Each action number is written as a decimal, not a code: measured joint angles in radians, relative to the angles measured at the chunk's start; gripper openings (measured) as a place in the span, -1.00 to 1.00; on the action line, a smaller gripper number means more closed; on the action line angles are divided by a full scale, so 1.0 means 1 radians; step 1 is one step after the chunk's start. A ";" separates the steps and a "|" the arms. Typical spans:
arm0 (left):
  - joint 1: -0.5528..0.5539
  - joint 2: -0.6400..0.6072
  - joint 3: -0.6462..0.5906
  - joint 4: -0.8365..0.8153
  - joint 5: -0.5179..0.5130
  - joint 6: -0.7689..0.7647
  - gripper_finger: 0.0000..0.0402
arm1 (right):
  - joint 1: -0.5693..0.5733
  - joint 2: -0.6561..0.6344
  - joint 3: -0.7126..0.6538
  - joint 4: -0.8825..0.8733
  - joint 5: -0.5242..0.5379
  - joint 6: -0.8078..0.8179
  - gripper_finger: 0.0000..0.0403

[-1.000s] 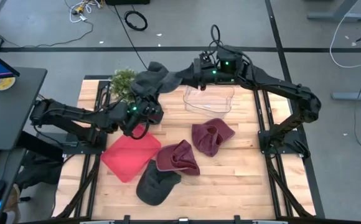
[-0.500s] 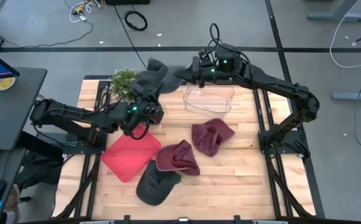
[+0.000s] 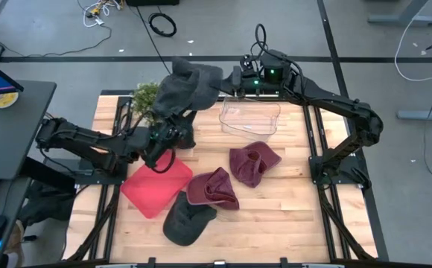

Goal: Pick & Place hat
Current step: Put the right black cap into the transparent bin

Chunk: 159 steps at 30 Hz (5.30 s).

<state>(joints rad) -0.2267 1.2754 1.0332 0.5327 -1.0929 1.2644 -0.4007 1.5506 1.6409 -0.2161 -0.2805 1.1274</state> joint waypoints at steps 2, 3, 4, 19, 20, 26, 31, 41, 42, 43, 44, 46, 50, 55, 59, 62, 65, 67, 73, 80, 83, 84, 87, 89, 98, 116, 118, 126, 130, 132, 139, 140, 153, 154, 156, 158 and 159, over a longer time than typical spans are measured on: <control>-0.017 -0.006 0.002 0.015 -0.008 -0.041 -0.10 | -0.018 -0.014 -0.002 -0.028 0.019 -0.030 -0.97; -0.025 -0.006 0.002 0.017 -0.033 -0.065 -0.06 | -0.029 -0.024 -0.002 -0.043 0.024 -0.045 -0.98; -0.034 -0.006 0.002 0.017 -0.059 -0.084 -0.03 | -0.040 -0.040 -0.002 -0.073 0.030 -0.062 -0.98; -0.079 -0.003 0.002 0.018 -0.231 -0.263 0.02 | -0.108 -0.279 -0.002 -0.808 0.286 -0.458 -0.98; -0.075 -0.003 0.002 0.018 -0.231 -0.271 0.01 | -0.100 -0.279 -0.002 -0.827 0.305 -0.481 -0.98; -0.054 -0.003 0.001 0.017 -0.227 -0.286 -0.01 | -0.041 -0.248 -0.019 -0.861 0.407 -0.633 -0.98; -0.051 -0.002 0.001 0.016 -0.226 -0.286 -0.01 | -0.001 -0.240 -0.153 -0.826 0.465 -0.699 -0.98; -0.052 -0.002 0.001 0.016 -0.234 -0.286 -0.01 | 0.002 -0.242 -0.477 -0.547 0.356 -0.548 -0.98; -0.052 -0.002 0.001 0.016 -0.234 -0.286 -0.01 | -0.002 -0.243 -0.496 -0.538 0.339 -0.515 -0.98; -0.052 -0.002 0.001 0.016 -0.234 -0.286 -0.01 | -0.006 -0.243 -0.512 -0.534 0.322 -0.486 -0.98; -0.052 -0.002 0.001 0.016 -0.234 -0.286 -0.01 | -0.013 -0.243 -0.527 -0.534 0.298 -0.458 -0.98; -0.051 -0.002 0.001 0.016 -0.232 -0.286 -0.01 | -0.029 -0.243 -0.547 -0.527 0.253 -0.405 -0.98; -0.051 -0.002 0.001 0.016 -0.231 -0.295 -0.01 | -0.059 -0.243 -0.557 -0.513 0.204 -0.344 -0.98; -0.051 -0.002 0.001 0.016 -0.231 -0.316 -0.01 | -0.104 -0.243 -0.557 -0.498 0.139 -0.317 -0.98; -0.051 -0.002 0.001 0.016 -0.231 -0.319 -0.01 | -0.141 -0.243 -0.557 -0.503 0.100 -0.391 -0.98; -0.051 -0.002 0.001 0.016 -0.230 -0.319 -0.01 | -0.173 -0.243 -0.557 -0.525 0.080 -0.414 -0.98; -0.051 -0.002 0.001 0.016 -0.230 -0.319 -0.01 | -0.198 -0.243 -0.557 -0.522 0.047 -0.426 -0.98; -0.051 -0.002 0.001 0.016 -0.230 -0.319 -0.01 | -0.206 -0.243 -0.557 -0.520 0.031 -0.419 -0.98; -0.051 -0.002 0.001 0.016 -0.230 -0.319 -0.01 | -0.208 -0.243 -0.557 -0.531 0.002 -0.406 -0.98; -0.051 -0.002 0.001 0.016 -0.230 -0.320 -0.01 | -0.208 -0.243 -0.547 -0.503 -0.001 -0.389 -0.98; -0.051 -0.002 0.001 0.016 -0.230 -0.320 -0.01 | -0.207 -0.242 -0.499 -0.520 -0.001 -0.383 -0.98; -0.051 -0.002 0.001 0.016 -0.230 -0.320 -0.01 | -0.207 -0.242 -0.478 -0.536 0.000 -0.382 -0.98; -0.051 -0.002 0.001 0.015 -0.230 -0.320 -0.01 | -0.207 -0.219 -0.404 -0.624 0.004 -0.393 -0.98; -0.051 -0.002 0.001 0.015 -0.223 -0.320 -0.01 | -0.206 -0.182 -0.353 -0.707 0.007 -0.437 -0.98; -0.051 -0.002 0.000 -0.002 -0.219 -0.333 -0.01 | -0.160 0.041 -0.177 -0.804 0.026 -0.569 -0.98; -0.050 -0.001 0.000 -0.014 -0.219 -0.366 -0.01 | -0.159 0.233 -0.114 -0.793 0.028 -0.614 -0.92; -0.045 -0.001 0.000 -0.014 -0.219 -0.366 -0.01 | -0.159 0.233 -0.114 -0.778 0.027 -0.621 -0.88; -0.032 -0.001 0.000 -0.021 -0.212 -0.403 -0.01 | -0.159 0.233 -0.114 -0.741 -0.025 -0.637 -0.30; -0.031 -0.001 0.000 -0.065 -0.211 -0.442 -0.01 | -0.159 0.233 -0.114 -0.680 -0.103 -0.594 0.06; -0.031 -0.001 0.000 -0.084 -0.211 -0.443 -0.01 | -0.159 0.232 -0.114 -0.641 -0.149 -0.569 0.19; -0.031 -0.001 0.000 -0.104 -0.211 -0.444 -0.01 | -0.158 0.217 -0.114 -0.566 -0.139 -0.530 0.37; -0.031 -0.001 0.000 -0.104 -0.211 -0.444 -0.01 | -0.159 0.219 -0.114 -0.566 -0.120 -0.535 0.37; -0.031 -0.001 0.000 -0.104 -0.211 -0.450 -0.01 | -0.178 0.184 -0.114 -0.647 -0.022 -0.536 0.22; -0.031 -0.001 0.000 -0.104 -0.211 -0.454 -0.01 | -0.183 0.180 -0.114 -0.655 -0.014 -0.541 0.22; -0.031 -0.001 0.000 -0.104 -0.211 -0.467 -0.01 | -0.193 0.175 -0.114 -0.675 -0.005 -0.549 0.21; -0.031 -0.001 0.000 -0.104 -0.211 -0.469 -0.01 | -0.199 0.166 -0.114 -0.685 0.014 -0.560 0.21; -0.031 -0.001 0.000 -0.104 -0.211 -0.469 -0.01 | -0.201 0.157 -0.114 -0.687 0.018 -0.563 0.21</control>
<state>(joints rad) -0.2581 1.2743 1.0336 0.4286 -1.3041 0.7956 -0.6020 1.7077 1.5265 -0.9027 -0.2623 0.5647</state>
